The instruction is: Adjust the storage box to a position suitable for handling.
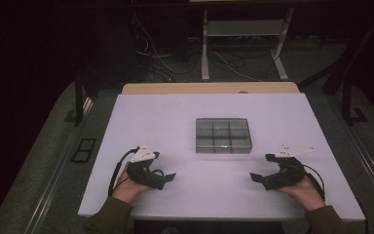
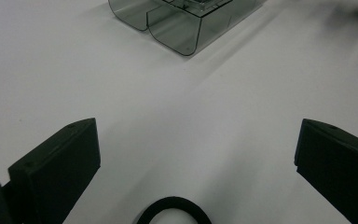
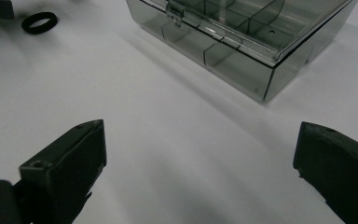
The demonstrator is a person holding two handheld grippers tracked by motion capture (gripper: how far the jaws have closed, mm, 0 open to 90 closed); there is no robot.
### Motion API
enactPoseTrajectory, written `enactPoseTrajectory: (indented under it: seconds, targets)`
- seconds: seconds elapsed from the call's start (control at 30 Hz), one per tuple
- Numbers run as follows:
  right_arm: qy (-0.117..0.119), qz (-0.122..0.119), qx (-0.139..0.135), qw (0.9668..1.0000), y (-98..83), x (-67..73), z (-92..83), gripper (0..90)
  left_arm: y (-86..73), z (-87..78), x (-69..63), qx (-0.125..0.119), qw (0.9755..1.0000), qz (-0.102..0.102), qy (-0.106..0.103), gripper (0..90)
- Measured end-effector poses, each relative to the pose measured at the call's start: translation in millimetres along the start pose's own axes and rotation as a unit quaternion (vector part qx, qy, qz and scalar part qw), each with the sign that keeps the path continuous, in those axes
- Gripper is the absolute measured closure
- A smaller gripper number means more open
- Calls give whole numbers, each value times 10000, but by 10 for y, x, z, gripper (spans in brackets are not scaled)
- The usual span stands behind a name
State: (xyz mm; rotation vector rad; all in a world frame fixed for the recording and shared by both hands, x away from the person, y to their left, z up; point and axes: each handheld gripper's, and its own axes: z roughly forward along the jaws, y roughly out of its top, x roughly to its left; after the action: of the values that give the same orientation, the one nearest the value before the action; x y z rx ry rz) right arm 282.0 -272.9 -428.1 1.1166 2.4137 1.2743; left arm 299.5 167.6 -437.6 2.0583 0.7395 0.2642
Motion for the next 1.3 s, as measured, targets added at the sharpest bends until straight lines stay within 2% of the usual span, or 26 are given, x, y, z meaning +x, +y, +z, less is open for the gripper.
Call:
enactPoseTrajectory:
  seconds: [0.13, 0.53, 0.8, 1.3]
  targets:
    - [24, -24, 34, 10000, 26, -11, 22, 23, 2, -12, -7, -27, 10000, -15, 23, 0]
    - [80, -19, -184, 9998, 149, -39, 40, 23, 5, -17, -22, -40, 10000, 12, 16, 0]
    - [85, -54, -209, 9997, 234, -79, 72, 23, 4, -15, -20, -19, 10000, -60, -4, 0]
    - [101, -52, -201, 9997, 356, -157, 137, 23, 3, -6, -61, -85, 10000, -4, 52, 0]
